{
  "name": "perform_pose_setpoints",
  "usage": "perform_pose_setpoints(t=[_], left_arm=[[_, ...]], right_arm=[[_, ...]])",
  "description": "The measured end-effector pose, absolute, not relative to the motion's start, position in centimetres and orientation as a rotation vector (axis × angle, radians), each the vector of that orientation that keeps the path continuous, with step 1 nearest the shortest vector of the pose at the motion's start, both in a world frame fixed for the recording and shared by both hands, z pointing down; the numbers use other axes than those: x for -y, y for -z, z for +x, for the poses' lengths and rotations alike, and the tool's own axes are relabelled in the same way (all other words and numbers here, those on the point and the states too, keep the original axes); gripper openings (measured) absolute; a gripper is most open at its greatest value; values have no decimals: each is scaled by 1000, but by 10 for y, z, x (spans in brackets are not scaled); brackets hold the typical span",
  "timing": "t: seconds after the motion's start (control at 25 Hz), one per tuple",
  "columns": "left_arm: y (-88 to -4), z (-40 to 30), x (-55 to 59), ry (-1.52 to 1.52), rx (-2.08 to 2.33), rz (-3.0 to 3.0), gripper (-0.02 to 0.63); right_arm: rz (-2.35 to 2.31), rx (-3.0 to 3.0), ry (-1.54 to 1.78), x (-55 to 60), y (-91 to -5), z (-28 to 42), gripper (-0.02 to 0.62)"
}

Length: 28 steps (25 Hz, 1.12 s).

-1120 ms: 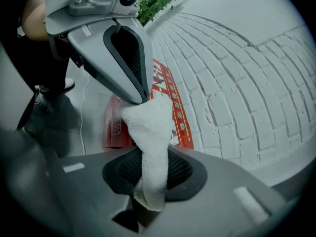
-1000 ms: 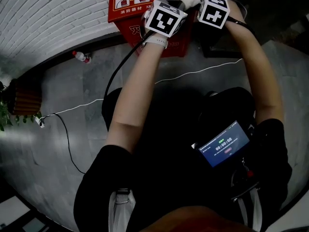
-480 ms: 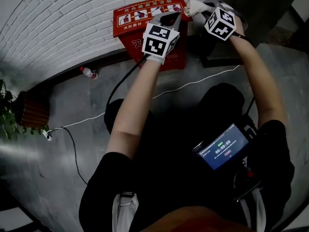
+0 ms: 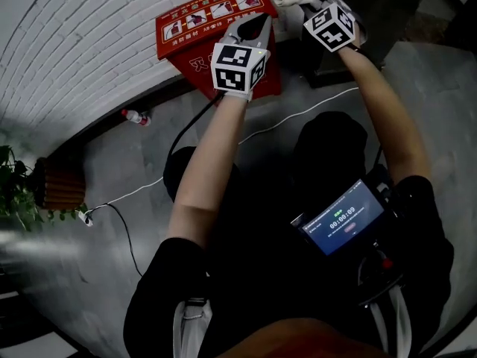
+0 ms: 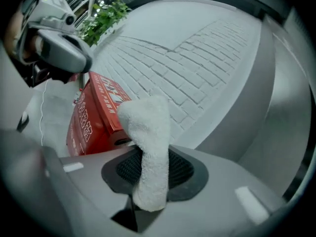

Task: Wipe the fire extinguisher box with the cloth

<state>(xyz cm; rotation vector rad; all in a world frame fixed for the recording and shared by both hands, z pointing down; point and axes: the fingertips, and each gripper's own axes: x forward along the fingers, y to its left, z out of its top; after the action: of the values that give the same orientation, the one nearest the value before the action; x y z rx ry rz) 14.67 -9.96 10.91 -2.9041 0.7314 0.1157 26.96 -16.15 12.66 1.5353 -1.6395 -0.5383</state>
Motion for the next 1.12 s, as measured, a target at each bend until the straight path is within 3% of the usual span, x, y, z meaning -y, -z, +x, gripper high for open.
perform_pose_setpoints(t=[0.28, 0.8, 1.12], left_arm=[[-157, 185, 118, -148, -827, -2946, 2], [-271, 204, 160, -9, -1009, -2871, 2], [-313, 190, 172, 61, -1129, -2919, 2]], right_arm=[[1656, 1786, 359, 211, -185, 297, 115], [1226, 1657, 921, 273, -284, 228, 112], [1125, 1567, 994, 261, -301, 227, 104]])
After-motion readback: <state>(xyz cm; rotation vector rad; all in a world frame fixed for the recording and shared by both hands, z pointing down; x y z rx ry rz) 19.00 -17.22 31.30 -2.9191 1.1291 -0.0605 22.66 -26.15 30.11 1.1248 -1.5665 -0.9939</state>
